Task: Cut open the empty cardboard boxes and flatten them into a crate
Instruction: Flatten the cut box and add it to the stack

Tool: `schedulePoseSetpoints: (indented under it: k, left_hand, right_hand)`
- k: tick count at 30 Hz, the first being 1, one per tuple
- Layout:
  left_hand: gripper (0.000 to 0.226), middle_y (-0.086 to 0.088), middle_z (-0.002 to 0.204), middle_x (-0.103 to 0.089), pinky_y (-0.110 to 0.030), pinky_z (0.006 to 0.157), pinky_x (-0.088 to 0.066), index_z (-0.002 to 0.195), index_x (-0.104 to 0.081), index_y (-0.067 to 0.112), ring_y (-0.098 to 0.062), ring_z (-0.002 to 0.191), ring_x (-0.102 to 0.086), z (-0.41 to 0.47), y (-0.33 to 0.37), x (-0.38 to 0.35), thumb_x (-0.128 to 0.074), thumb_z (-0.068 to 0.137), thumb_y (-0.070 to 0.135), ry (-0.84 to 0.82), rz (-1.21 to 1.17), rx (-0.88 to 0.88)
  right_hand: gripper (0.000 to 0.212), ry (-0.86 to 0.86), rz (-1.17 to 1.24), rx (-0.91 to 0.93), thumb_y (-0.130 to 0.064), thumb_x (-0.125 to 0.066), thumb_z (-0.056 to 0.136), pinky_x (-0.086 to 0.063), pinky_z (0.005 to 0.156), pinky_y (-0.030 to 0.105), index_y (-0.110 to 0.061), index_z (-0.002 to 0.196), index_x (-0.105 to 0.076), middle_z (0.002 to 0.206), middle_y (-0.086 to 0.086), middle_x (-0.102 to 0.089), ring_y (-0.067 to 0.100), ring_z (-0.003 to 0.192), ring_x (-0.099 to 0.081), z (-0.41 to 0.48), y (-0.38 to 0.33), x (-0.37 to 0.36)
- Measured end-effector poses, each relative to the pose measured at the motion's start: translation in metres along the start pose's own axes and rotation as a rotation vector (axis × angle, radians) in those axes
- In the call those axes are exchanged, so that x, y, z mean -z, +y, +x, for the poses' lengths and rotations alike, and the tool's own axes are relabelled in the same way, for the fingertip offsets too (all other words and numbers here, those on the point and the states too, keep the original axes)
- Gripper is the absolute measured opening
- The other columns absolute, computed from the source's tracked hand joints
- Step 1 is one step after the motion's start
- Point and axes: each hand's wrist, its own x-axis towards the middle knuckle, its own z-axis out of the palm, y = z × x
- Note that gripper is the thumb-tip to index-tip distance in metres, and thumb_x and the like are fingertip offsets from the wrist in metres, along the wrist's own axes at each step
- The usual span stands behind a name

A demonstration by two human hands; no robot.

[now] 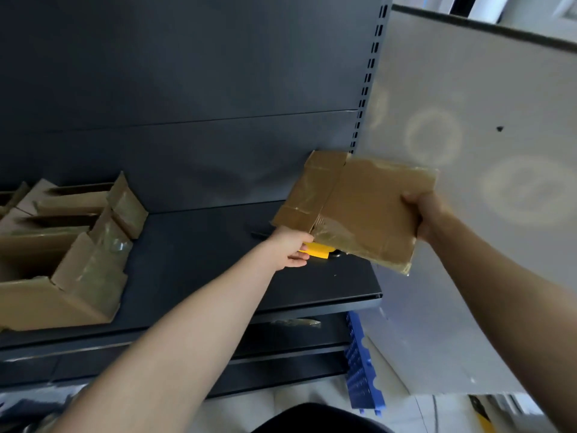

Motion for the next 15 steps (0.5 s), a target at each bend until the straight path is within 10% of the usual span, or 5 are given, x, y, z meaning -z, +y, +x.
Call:
schedulePoseSetpoints:
  k: [8, 15]
  left_hand:
    - [0.061, 0.012, 0.158, -0.004, -0.047, 0.106, -0.025, 0.15, -0.006, 0.039, -0.032, 0.138, -0.015, 0.041, -0.028, -0.026, -0.039, 0.098, 0.038, 0.039, 1.159, -0.254]
    - [0.061, 0.007, 0.158, -0.005, -0.049, 0.107, -0.024, 0.151, -0.009, 0.032, -0.027, 0.143, -0.01, 0.05, -0.038, -0.016, -0.039, 0.098, 0.042, 0.035, 1.268, -0.189]
  right_hand:
    - [0.009, 0.056, 0.07, 0.247, -0.02, -0.057, 0.089, -0.056, 0.064, 0.037, -0.023, 0.093, -0.065, 0.094, 0.002, -0.071, 0.019, 0.082, -0.068, 0.011, -0.019, 0.023]
    - [0.009, 0.066, 0.037, 0.286, -0.019, -0.059, 0.09, -0.057, 0.068, 0.036, -0.018, 0.084, -0.065, 0.079, -0.002, -0.069, 0.015, 0.073, -0.066, 0.015, -0.012, 0.022]
